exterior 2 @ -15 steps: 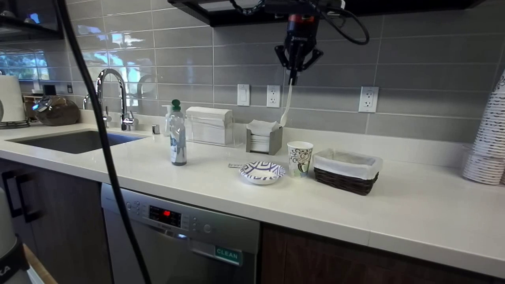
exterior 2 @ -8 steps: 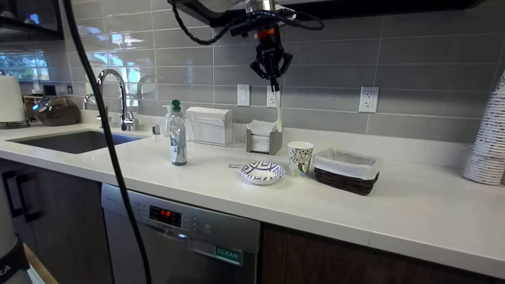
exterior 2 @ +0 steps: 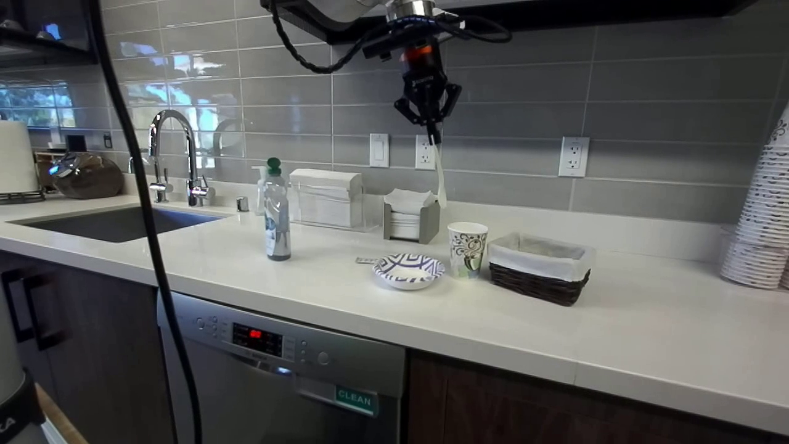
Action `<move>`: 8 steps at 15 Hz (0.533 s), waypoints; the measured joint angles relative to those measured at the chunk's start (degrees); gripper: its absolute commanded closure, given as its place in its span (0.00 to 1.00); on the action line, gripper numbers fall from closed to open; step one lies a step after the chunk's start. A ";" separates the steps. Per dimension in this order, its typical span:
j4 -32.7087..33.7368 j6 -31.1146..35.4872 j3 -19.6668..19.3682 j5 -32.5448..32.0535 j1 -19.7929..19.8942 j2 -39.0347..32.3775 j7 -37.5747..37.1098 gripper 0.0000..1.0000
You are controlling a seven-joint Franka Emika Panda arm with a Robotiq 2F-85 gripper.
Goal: Remove the plastic spoon from the paper cup and put it on the plate
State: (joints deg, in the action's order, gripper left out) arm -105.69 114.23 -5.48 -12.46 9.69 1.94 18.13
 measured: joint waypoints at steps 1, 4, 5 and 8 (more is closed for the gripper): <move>-0.51 -0.03 0.14 -0.76 -0.30 -0.14 -0.10 0.99; -2.70 -1.11 1.24 -2.70 -2.18 -0.58 -2.51 0.99; -3.34 -1.48 1.68 -3.23 -2.90 -0.84 -3.58 0.99; -5.06 -1.83 2.85 -4.82 -4.72 -1.74 -8.23 0.99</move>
State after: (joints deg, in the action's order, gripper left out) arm -110.75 112.40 -2.63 -17.29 4.97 0.19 9.90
